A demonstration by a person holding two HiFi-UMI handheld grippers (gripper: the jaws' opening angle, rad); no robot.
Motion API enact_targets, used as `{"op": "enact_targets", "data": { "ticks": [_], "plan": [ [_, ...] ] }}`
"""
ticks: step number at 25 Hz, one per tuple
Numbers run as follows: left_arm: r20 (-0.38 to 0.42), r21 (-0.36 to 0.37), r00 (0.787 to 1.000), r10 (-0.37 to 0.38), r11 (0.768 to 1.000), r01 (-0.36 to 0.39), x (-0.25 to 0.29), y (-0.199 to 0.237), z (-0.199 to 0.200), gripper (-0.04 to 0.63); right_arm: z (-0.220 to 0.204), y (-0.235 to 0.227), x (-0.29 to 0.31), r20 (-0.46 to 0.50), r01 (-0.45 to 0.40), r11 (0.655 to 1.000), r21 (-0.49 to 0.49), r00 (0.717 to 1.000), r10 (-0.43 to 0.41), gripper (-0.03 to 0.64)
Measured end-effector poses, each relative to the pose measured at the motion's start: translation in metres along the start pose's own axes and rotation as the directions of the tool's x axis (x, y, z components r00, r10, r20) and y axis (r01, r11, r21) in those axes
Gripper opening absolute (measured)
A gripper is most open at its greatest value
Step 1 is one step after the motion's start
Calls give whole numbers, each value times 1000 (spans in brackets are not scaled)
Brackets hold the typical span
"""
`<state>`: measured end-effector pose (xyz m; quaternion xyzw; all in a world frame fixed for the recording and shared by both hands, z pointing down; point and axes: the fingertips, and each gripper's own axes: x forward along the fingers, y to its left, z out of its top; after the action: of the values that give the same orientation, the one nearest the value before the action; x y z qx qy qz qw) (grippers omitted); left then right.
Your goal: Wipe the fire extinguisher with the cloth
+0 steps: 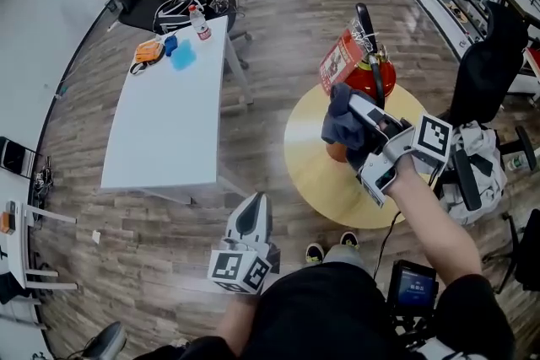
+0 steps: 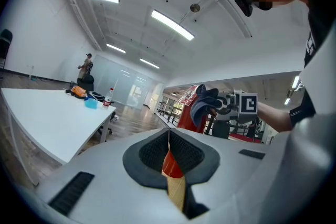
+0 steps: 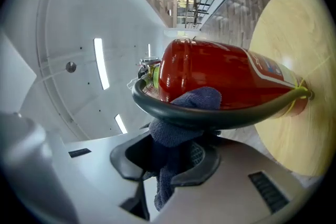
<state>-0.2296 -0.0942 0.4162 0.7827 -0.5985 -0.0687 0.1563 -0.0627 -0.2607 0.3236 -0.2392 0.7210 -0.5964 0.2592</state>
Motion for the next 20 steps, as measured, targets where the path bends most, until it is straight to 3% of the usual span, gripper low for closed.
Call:
{"op": "enact_targets", "data": {
  "ticks": [6,11,15,18,20],
  "plan": [
    [-39,-8,999,31,999,-32,-8,7,-12,23,-3,-88,-15,-28,158,969,-190,986,-166,95],
    [-74,-1,996,58,998,-58,-14,12,-21,23,-7,-188,-41,21,326,900,-290,942,-335,95],
    [-103,13,993,65,998,-64,-15,11,-27,23,-11,-243,-49,60,291,855,-429,954,-294,97],
    [-109,25,992,63,998,-61,-15,7,-27,23,-9,-294,-66,94,398,851,-344,916,-390,97],
    [-113,31,992,61,998,-57,-14,5,-28,24,-12,-329,-72,56,480,820,-311,871,-488,97]
  ]
}}
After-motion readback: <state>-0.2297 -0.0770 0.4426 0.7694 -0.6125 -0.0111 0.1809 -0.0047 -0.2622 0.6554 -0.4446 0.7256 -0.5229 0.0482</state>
